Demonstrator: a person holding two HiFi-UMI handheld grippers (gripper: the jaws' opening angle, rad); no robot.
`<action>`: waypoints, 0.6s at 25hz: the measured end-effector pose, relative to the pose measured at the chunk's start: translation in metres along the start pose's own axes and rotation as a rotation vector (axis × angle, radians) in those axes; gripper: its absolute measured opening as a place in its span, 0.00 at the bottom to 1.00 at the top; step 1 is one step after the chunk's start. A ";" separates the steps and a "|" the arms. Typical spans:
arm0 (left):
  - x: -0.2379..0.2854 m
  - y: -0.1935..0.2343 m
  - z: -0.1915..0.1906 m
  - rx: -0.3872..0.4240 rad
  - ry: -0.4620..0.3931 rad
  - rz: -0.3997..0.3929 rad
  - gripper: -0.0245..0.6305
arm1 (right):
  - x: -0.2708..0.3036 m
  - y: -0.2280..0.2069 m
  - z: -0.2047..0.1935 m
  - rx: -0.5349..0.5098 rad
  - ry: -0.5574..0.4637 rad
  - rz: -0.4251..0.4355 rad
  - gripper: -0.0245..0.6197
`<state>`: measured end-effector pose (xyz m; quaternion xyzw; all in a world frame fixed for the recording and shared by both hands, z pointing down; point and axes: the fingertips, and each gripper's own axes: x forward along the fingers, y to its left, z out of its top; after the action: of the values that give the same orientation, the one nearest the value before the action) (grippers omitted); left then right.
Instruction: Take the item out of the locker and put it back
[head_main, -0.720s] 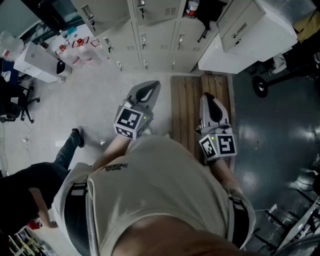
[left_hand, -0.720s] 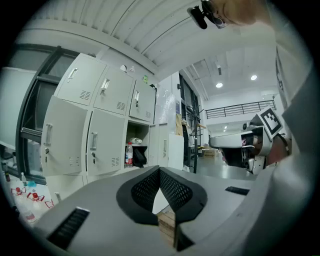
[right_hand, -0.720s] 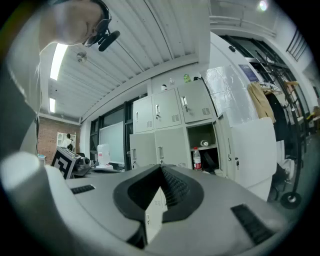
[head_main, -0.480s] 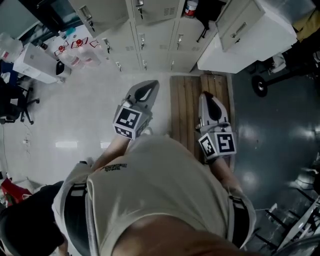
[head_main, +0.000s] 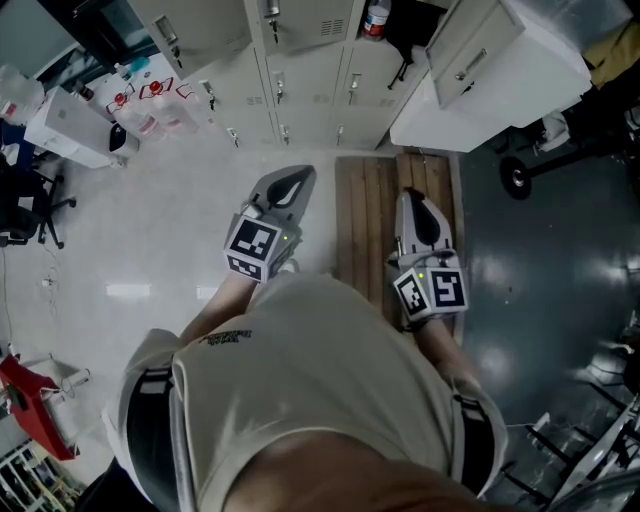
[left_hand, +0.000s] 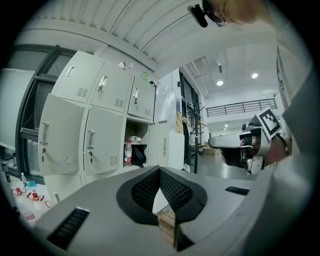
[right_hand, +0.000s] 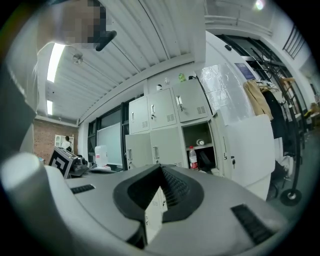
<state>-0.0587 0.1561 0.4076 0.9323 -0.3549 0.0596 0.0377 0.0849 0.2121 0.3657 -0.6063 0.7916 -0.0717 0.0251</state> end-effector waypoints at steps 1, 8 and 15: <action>0.002 -0.002 -0.001 0.003 0.001 0.000 0.06 | -0.001 -0.003 -0.001 0.002 -0.001 0.000 0.04; 0.020 -0.011 0.002 0.010 -0.004 0.032 0.06 | -0.004 -0.033 0.002 0.009 -0.016 0.007 0.04; 0.032 -0.021 0.003 0.022 -0.006 0.074 0.06 | -0.005 -0.058 0.002 0.011 -0.033 0.028 0.04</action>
<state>-0.0201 0.1504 0.4083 0.9190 -0.3886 0.0624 0.0240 0.1417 0.2024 0.3713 -0.5961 0.7991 -0.0659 0.0425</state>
